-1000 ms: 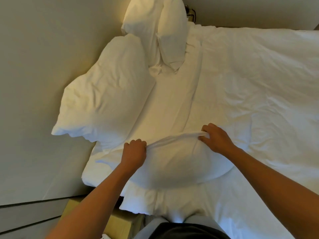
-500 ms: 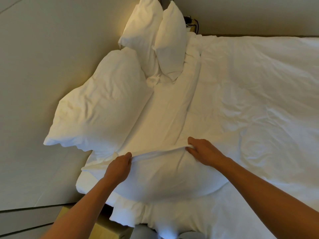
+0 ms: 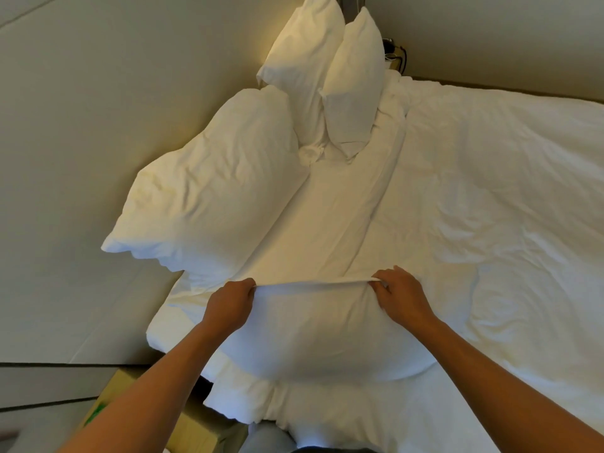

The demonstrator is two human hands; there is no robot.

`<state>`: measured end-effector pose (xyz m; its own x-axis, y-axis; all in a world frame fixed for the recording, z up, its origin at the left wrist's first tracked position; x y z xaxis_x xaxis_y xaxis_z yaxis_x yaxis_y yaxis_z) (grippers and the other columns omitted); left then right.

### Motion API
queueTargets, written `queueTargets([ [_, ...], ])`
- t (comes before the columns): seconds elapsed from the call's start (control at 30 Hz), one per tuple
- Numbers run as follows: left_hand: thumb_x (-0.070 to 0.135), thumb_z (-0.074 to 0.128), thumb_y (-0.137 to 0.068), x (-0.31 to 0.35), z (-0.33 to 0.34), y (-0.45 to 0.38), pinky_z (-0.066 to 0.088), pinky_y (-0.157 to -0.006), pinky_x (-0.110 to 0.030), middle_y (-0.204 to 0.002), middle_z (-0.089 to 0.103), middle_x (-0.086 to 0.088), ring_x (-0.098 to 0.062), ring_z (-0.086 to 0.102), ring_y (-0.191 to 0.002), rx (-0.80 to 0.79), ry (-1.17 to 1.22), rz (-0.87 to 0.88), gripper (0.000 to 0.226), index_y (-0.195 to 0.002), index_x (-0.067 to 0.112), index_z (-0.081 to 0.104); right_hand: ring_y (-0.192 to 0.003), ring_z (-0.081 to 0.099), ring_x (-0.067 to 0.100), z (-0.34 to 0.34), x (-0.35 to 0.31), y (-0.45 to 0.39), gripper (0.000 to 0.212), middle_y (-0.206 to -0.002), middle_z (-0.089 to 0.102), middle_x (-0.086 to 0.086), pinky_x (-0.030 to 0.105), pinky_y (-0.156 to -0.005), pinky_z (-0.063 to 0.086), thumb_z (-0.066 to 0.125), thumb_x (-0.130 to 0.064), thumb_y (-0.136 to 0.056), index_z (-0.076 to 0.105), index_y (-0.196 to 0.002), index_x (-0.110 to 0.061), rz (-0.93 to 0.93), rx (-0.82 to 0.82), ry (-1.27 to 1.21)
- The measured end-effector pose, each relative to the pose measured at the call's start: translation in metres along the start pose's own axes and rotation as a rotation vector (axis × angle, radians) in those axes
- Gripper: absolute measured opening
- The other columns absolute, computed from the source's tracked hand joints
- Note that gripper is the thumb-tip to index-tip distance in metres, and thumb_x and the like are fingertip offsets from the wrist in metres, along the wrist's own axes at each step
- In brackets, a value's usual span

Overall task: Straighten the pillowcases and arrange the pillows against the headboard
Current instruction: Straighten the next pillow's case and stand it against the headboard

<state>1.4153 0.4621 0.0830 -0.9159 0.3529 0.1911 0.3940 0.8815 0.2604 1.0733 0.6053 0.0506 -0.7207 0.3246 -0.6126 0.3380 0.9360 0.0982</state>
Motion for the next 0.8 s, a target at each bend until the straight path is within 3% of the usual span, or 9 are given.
queueTargets([
  [0.1,0.025,0.041,-0.105,-0.002,-0.01,-0.004,0.037,-0.05,-0.026,-0.066,0.057,0.003,-0.023,0.059,-0.06,0.02,0.027,0.013,0.026,-0.081,0.026,0.05,-0.069,0.065,0.015,-0.001,-0.004,-0.005,0.022,-0.074,0.068,0.0,0.037,-0.07,0.057,0.061,-0.022,-0.103,0.075,-0.088,-0.015,0.075,0.019,-0.152],
  [0.17,0.028,0.041,-0.105,-0.001,-0.019,-0.009,0.043,-0.053,-0.028,-0.071,0.063,0.002,-0.023,0.061,-0.063,0.039,0.049,0.016,0.025,-0.084,0.026,0.054,-0.068,0.066,0.015,-0.006,-0.009,-0.012,0.021,-0.077,0.068,-0.002,0.035,-0.066,0.056,0.061,-0.024,-0.103,0.076,-0.092,-0.016,0.094,0.075,-0.142],
  [0.3,0.031,0.04,-0.105,0.001,-0.048,-0.023,0.056,-0.065,-0.036,-0.082,0.07,-0.001,-0.026,0.065,-0.072,0.088,0.091,0.007,0.027,-0.094,0.023,0.063,-0.074,0.066,0.018,-0.023,-0.032,-0.041,0.021,-0.083,0.071,0.001,0.031,-0.067,0.053,0.06,-0.027,-0.104,0.077,-0.095,-0.017,0.08,0.151,-0.088],
  [0.4,0.029,0.042,-0.104,-0.002,-0.08,-0.034,0.055,-0.067,-0.038,-0.085,0.07,-0.001,-0.028,0.064,-0.077,0.157,0.125,0.0,0.024,-0.095,0.024,0.064,-0.075,0.064,0.019,-0.04,-0.058,-0.072,0.019,-0.088,0.074,0.005,0.026,-0.062,0.045,0.062,-0.025,-0.102,0.078,-0.099,-0.015,0.0,0.244,-0.072],
  [0.57,0.03,0.046,-0.104,-0.015,-0.123,-0.047,0.051,-0.064,-0.037,-0.083,0.07,-0.001,-0.029,0.064,-0.077,0.275,0.191,-0.038,0.022,-0.095,0.023,0.065,-0.087,0.068,0.029,-0.065,-0.107,-0.136,0.02,-0.097,0.075,0.009,0.03,-0.073,0.046,0.06,-0.021,-0.102,0.078,-0.103,-0.012,-0.135,0.314,-0.055],
  [0.7,0.029,0.046,-0.105,-0.013,-0.126,-0.052,0.048,-0.062,-0.036,-0.081,0.07,-0.004,-0.031,0.063,-0.076,0.283,0.224,-0.062,0.023,-0.092,0.023,0.063,-0.09,0.067,0.03,-0.063,-0.125,-0.181,0.022,-0.101,0.073,0.011,0.037,-0.079,0.053,0.056,-0.02,-0.104,0.077,-0.104,-0.01,-0.161,0.299,-0.019],
  [0.8,0.029,0.044,-0.105,-0.006,-0.126,-0.062,0.051,-0.064,-0.04,-0.076,0.066,-0.004,-0.031,0.062,-0.074,0.266,0.269,-0.08,0.025,-0.087,0.021,0.06,-0.088,0.067,0.029,-0.059,-0.132,-0.219,0.025,-0.099,0.074,0.012,0.032,-0.076,0.049,0.055,-0.022,-0.104,0.077,-0.102,-0.009,-0.153,0.321,-0.003],
])
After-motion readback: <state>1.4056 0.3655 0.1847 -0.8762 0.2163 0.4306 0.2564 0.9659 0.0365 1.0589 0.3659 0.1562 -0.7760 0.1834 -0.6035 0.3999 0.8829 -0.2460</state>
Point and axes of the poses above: each hand's wrist, its own y-axis away from the middle knuckle, its own z-axis out of the palm, x = y × z, the point moved 2 cm from there along -y, towards the middle knuckle
